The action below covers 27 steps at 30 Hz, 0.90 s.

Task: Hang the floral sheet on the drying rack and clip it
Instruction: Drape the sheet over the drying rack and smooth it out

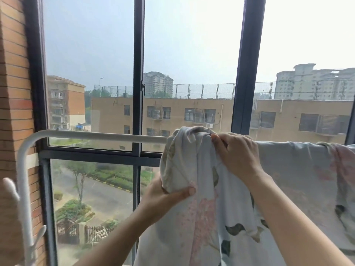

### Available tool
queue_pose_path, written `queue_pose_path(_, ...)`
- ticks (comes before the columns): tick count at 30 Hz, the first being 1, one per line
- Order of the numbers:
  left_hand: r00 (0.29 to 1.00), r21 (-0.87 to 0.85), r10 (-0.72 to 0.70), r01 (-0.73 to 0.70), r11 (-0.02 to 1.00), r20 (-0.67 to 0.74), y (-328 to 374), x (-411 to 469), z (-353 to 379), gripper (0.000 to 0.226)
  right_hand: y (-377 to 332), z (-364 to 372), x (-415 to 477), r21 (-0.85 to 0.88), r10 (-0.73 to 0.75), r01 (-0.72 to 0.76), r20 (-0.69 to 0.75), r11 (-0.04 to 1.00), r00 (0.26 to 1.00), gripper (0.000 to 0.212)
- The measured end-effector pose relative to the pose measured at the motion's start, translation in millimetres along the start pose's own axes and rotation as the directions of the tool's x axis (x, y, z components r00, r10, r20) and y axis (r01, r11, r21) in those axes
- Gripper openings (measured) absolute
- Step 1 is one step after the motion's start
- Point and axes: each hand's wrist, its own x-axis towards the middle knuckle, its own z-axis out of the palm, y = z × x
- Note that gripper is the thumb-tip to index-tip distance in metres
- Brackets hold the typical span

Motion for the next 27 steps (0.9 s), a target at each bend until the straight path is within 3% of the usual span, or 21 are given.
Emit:
queue_pose_path(3, 0.995, -0.011, -0.054, 0.053, 0.999, -0.079, 4.8, -1.7, 7.2, 0.014, 5.1, -1.1, 0.9, -0.002, -0.02, 0.02, 0.018, 1.0, 1.0, 0.046)
queue_pose_path(7, 0.983, -0.084, -0.046, 0.032, 0.996, -0.177, 28.1, -1.1, -19.3, 0.02, 13.3, -4.2, 2.2, -0.011, -0.044, 0.045, 0.066, 0.999, 0.997, 0.045)
queue_pose_path(13, 0.919, 0.126, 0.285, -0.259, 0.957, -0.273, 98.6, 31.5, -72.9, 0.011, 20.2, -14.9, 3.1, 0.023, -0.038, 0.036, 0.115, 0.999, 0.993, 0.047)
queue_pose_path(18, 0.855, 0.42, 0.451, -0.322, 0.849, -0.255, 146.9, 102.0, -78.4, 0.034, 34.9, -21.2, 7.8, 0.074, 0.116, -0.123, 0.088, 0.99, 0.989, 0.056)
queue_pose_path(20, 0.904, 0.569, 0.377, -0.205, 0.797, -0.202, 138.3, 130.7, -69.8, 0.037, 46.4, -22.4, 9.0, -0.01, 0.19, -0.19, 0.073, 0.982, 0.979, 0.051)
queue_pose_path(22, 0.985, 0.732, 0.104, 0.032, 0.681, -0.139, 110.6, 148.2, -59.7, 0.045, 57.2, -23.6, 6.6, -0.098, 0.233, -0.225, 0.078, 0.969, 0.969, 0.046)
queue_pose_path(24, 0.981, 0.805, -0.123, 0.194, 0.56, -0.151, 90.5, 150.1, -51.7, 0.066, 64.0, -24.0, 5.6, -0.156, 0.256, -0.24, 0.089, 0.958, 0.963, 0.045)
queue_pose_path(27, 0.983, 0.82, -0.09, 0.183, 0.542, -0.161, 86.6, 152.0, -49.4, 0.071, 61.8, -27.3, 8.9, -0.134, 0.265, -0.25, 0.11, 0.959, 0.958, 0.042)
